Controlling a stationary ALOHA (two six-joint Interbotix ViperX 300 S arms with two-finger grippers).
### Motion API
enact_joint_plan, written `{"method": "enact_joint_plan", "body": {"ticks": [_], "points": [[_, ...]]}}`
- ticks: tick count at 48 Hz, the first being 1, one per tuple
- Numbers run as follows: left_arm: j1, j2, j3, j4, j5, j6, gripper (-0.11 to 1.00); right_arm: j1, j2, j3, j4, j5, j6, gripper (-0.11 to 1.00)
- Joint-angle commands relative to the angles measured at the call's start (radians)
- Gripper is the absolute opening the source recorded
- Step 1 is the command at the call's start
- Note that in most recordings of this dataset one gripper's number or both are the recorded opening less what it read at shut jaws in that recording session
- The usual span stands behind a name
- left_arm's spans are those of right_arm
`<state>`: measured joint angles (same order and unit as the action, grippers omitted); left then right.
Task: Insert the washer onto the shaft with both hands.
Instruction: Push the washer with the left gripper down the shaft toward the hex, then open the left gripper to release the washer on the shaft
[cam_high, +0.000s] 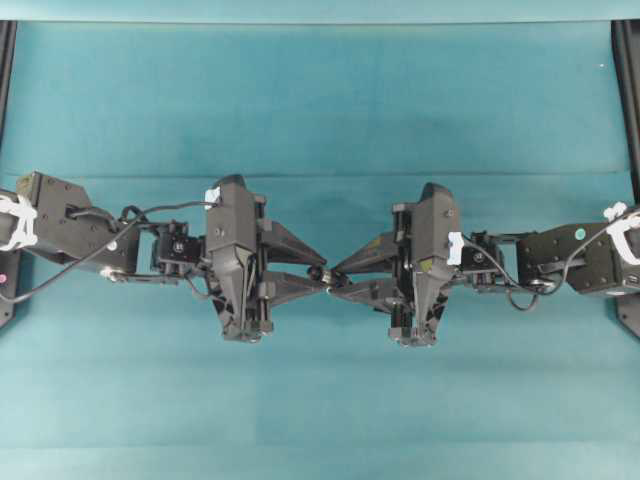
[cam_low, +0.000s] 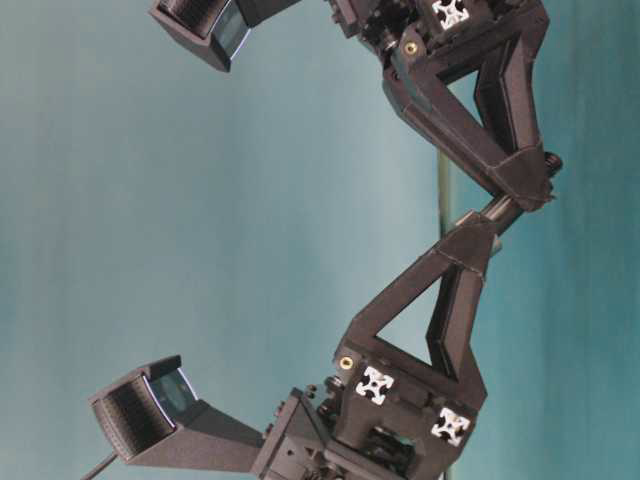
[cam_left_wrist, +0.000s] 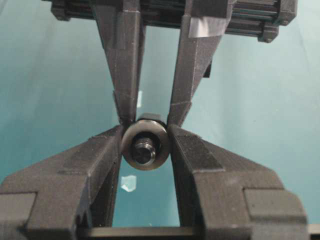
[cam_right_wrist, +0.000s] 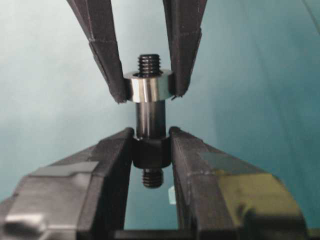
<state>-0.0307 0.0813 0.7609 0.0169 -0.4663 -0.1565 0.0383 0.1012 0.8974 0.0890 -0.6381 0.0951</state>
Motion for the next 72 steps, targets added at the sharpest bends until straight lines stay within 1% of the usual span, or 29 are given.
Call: {"method": "enact_joint_plan", "body": {"ticks": [1, 12, 22, 53, 55, 60, 62, 63, 67, 72], "points": [[-0.012, 0.005, -0.018, 0.000, 0.000, 0.003, 0.35, -0.006, -0.009, -0.028, 0.003, -0.009, 0.008, 0.00], [-0.012, 0.023, -0.040, 0.000, 0.020, 0.005, 0.35, -0.006, -0.009, -0.029, 0.005, -0.005, 0.008, 0.00], [-0.012, 0.028, -0.048, 0.000, 0.029, 0.003, 0.35, -0.005, -0.009, -0.026, 0.005, 0.029, 0.008, 0.00], [-0.009, 0.023, -0.061, 0.002, 0.063, 0.000, 0.36, -0.005, -0.011, -0.017, 0.005, 0.031, 0.005, 0.00], [-0.009, 0.023, -0.061, 0.000, 0.063, 0.002, 0.38, -0.005, -0.012, -0.017, 0.003, 0.031, 0.005, 0.00], [-0.009, 0.017, -0.055, 0.000, 0.063, 0.012, 0.62, -0.005, -0.012, -0.014, 0.005, 0.031, 0.005, 0.00], [-0.009, 0.015, -0.054, 0.000, 0.063, 0.012, 0.68, -0.005, -0.012, -0.014, 0.005, 0.032, 0.005, 0.00], [-0.009, 0.015, -0.052, 0.002, 0.063, 0.012, 0.69, -0.005, -0.012, -0.014, 0.005, 0.031, 0.005, 0.00], [-0.008, 0.014, -0.052, 0.002, 0.063, 0.012, 0.66, -0.005, -0.012, -0.014, 0.005, 0.037, 0.005, 0.00], [-0.009, 0.009, -0.051, 0.002, 0.064, 0.012, 0.66, -0.005, -0.012, -0.014, 0.003, 0.044, 0.003, 0.00]]}}
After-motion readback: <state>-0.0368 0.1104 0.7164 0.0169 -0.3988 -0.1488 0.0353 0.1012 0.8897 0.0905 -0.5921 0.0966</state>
